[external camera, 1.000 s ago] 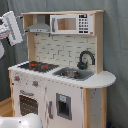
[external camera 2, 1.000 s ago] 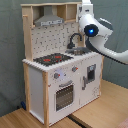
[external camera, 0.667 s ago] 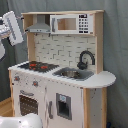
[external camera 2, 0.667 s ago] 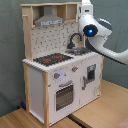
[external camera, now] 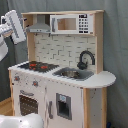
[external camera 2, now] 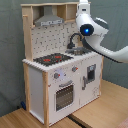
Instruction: Play with the kitchen
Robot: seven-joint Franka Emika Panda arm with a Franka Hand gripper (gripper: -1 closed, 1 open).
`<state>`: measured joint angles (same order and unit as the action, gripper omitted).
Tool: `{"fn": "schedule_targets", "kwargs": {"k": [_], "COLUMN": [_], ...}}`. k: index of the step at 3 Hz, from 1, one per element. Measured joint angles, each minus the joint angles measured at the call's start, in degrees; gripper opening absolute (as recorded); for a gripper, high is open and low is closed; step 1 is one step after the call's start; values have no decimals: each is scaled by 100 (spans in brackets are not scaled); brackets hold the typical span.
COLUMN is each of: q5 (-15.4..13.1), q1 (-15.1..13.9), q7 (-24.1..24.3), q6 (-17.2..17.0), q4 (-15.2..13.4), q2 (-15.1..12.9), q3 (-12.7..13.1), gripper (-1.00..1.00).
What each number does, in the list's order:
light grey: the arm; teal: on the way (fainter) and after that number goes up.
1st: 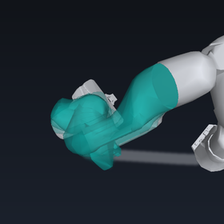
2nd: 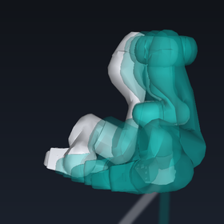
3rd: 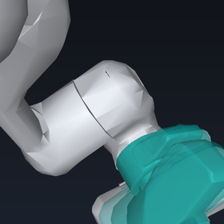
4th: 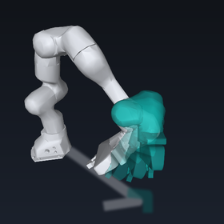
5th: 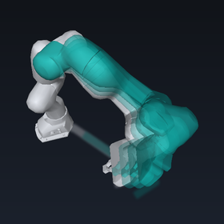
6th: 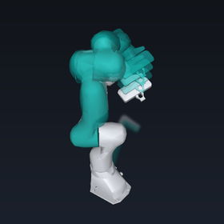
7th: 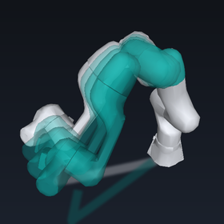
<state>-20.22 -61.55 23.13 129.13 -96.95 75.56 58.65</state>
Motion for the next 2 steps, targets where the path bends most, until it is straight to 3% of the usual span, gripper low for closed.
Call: {"fn": "schedule_targets", "kwargs": {"k": [2], "q5": [150], "q1": [-791], "q7": [236], "q6": [61], "q4": [757], "q2": [-246], "q3": [395], "gripper": [-100]}}
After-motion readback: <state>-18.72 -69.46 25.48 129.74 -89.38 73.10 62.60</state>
